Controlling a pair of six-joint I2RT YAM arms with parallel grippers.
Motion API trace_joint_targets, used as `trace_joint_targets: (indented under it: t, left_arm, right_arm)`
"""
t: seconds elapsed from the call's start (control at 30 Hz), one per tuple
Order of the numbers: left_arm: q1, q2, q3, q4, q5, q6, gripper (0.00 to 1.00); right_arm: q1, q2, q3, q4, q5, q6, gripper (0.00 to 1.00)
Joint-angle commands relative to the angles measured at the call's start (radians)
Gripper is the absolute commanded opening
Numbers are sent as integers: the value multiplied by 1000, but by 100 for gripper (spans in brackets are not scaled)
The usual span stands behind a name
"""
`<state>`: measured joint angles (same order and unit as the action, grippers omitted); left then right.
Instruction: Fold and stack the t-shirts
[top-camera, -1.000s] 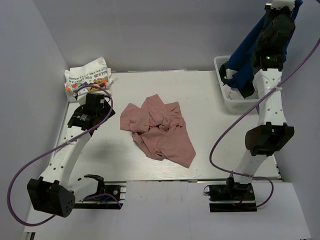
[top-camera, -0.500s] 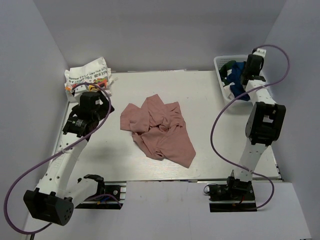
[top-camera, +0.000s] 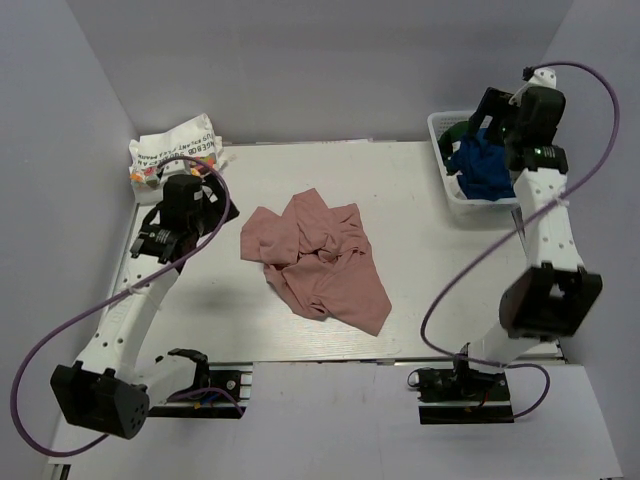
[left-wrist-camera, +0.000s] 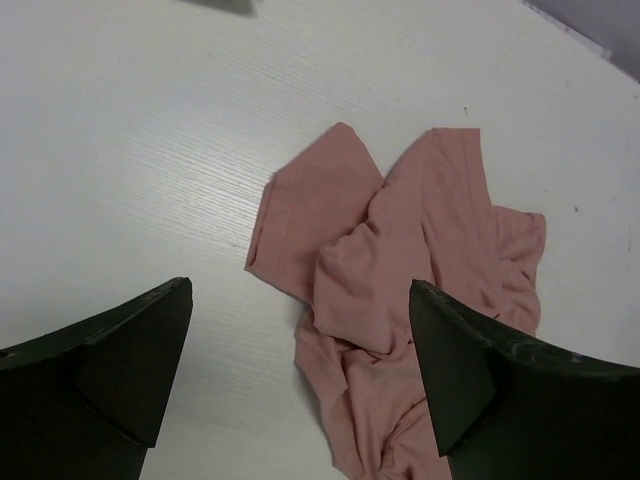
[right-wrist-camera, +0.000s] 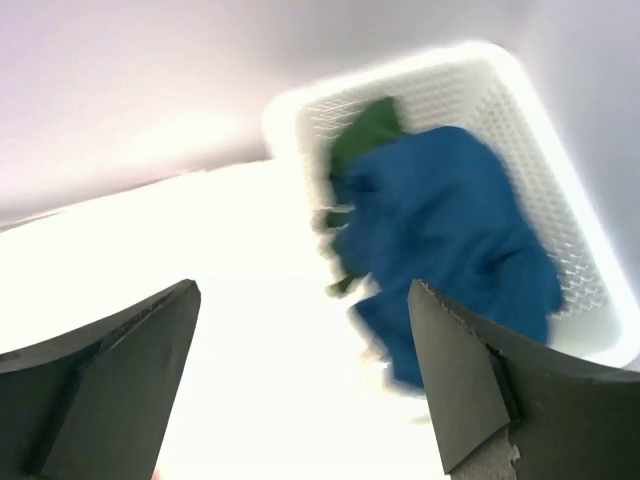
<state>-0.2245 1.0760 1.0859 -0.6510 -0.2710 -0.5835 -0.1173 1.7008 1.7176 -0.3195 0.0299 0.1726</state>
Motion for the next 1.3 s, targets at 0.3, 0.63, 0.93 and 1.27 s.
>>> trace_joint_targets:
  t: [0.3, 0.63, 0.93, 1.27]
  left_arm:
    - [-12, 311, 48, 62, 222, 27, 99]
    - [-30, 452, -83, 240, 432, 5, 99]
    - [-39, 568, -40, 278, 463, 36, 48]
    - [-49, 449, -40, 300, 402, 45, 0]
  right_arm:
    - [356, -308, -562, 102, -154, 56, 90]
    - [531, -191, -731, 155, -159, 105, 90]
    - [634, -29, -768, 230, -55, 130, 90]
    - [729, 65, -716, 184, 192, 131, 0]
